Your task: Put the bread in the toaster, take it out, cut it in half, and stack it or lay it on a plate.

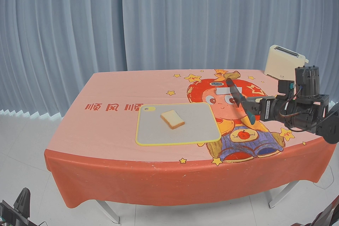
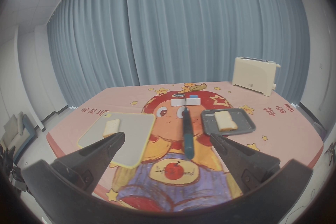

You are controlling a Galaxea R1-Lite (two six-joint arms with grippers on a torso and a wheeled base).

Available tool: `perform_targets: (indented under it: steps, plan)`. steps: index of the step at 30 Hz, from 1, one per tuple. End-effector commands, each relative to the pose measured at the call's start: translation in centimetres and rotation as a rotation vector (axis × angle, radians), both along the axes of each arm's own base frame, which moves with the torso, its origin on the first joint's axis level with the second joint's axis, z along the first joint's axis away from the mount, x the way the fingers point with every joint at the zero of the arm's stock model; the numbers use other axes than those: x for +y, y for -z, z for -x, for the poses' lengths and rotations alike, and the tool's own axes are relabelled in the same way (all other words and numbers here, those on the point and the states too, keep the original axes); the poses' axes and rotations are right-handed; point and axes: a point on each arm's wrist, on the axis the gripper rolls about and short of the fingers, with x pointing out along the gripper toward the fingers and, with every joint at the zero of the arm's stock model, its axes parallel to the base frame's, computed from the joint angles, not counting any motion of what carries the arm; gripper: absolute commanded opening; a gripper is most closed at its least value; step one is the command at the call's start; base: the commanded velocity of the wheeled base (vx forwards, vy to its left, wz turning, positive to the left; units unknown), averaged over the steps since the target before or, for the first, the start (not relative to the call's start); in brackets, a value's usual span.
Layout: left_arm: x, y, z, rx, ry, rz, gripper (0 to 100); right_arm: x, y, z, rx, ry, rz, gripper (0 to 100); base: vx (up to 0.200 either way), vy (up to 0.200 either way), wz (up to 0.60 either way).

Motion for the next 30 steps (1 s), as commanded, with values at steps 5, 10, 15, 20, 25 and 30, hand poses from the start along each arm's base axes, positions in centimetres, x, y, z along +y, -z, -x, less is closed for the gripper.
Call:
perform_targets:
  steps: [5,10,15,20,25,30]
  plan:
    - [0.0,0.5,0.0,0.001,-0.001,0.002,0,0.5,0.1,0.5,0.002,-0.02,0.003,100,0.0,0.2,0.0]
    - [0.0,0.5,0.0,0.0,-0.001,0.003,0,0.7,-0.3,0.9,-0.011,-0.029,-0.003,100,0.0,0.16,0.0]
    - [0.0,0.5,0.0,0.0,-0.001,0.006,0,1.2,-0.5,1.5,-0.017,-0.05,-0.002,100,0.0,0.0,0.0]
    - [0.0,0.5,0.0,0.001,-0.001,0.0,0,1.8,-0.6,2.3,-0.02,-0.078,-0.001,100,0.0,0.0,0.0]
    - [0.0,0.5,0.0,0.001,-0.001,0.0,0,2.2,-0.4,2.5,-0.015,-0.086,0.005,100,0.0,0.0,0.0]
    - [0.0,0.5,0.0,0.001,-0.001,0.0,0,2.3,-0.4,2.6,-0.018,-0.09,0.005,100,0.0,0.0,0.0]
